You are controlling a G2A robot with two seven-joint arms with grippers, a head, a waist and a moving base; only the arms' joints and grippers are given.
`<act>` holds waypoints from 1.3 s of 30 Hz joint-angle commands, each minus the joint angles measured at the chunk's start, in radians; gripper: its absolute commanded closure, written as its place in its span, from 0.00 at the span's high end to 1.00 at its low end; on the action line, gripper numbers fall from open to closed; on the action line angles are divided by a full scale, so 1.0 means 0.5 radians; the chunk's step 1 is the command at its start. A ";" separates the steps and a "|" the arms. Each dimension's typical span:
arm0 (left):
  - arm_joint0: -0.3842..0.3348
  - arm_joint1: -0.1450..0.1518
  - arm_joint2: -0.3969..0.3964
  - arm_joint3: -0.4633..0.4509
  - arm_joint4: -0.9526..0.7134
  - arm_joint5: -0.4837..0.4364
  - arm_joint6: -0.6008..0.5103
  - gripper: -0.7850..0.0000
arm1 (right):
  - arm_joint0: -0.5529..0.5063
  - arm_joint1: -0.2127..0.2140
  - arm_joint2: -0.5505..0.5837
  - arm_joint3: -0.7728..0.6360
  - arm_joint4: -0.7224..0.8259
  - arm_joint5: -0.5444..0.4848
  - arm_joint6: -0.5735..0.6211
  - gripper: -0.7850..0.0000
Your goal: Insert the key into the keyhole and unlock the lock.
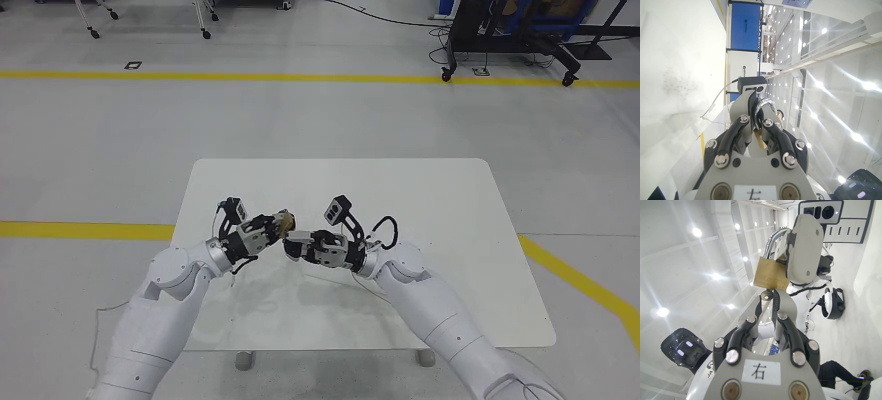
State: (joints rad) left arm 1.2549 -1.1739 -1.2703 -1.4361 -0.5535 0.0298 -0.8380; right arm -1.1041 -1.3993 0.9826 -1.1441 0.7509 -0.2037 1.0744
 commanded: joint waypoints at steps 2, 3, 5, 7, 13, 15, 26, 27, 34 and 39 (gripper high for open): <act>0.002 0.002 -0.009 0.001 -0.006 -0.008 0.004 0.00 | -0.029 0.020 0.041 -0.051 -0.047 0.036 0.004 0.18; 0.002 0.003 -0.011 0.000 -0.004 -0.010 0.006 0.00 | -0.040 0.026 0.052 -0.072 -0.062 0.050 0.005 0.18; 0.004 0.004 -0.010 -0.003 0.007 -0.015 0.009 0.00 | -0.061 0.039 0.072 -0.111 -0.101 0.083 0.006 0.20; 0.003 0.006 -0.006 -0.006 0.029 -0.016 0.008 0.00 | -0.080 0.050 0.087 -0.146 -0.138 0.114 0.008 0.23; 0.002 0.009 0.001 -0.010 0.062 -0.026 0.009 0.00 | -0.117 0.069 0.108 -0.212 -0.195 0.167 -0.007 0.26; 0.002 0.010 0.001 -0.011 0.069 -0.032 0.011 0.00 | -0.120 0.073 0.108 -0.218 -0.207 0.180 -0.012 0.25; 0.004 0.013 0.011 -0.017 0.087 -0.050 0.019 0.00 | -0.104 0.071 0.084 -0.176 -0.193 0.211 -0.063 0.07; 0.004 0.013 0.013 -0.018 0.087 -0.050 0.018 0.00 | -0.101 0.070 0.084 -0.166 -0.185 0.211 -0.070 0.06; 0.002 0.015 0.020 -0.019 0.083 -0.055 -0.005 0.00 | -0.081 0.064 0.081 -0.119 -0.138 0.183 -0.106 0.10; 0.002 0.016 0.020 -0.021 0.086 -0.061 -0.002 0.00 | -0.080 0.062 0.079 -0.100 -0.115 0.170 -0.098 0.11</act>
State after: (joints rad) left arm 1.2554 -1.1659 -1.2605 -1.4461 -0.5107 0.0009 -0.8391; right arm -1.1437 -1.3682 1.0221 -1.1973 0.6909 -0.1184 1.0240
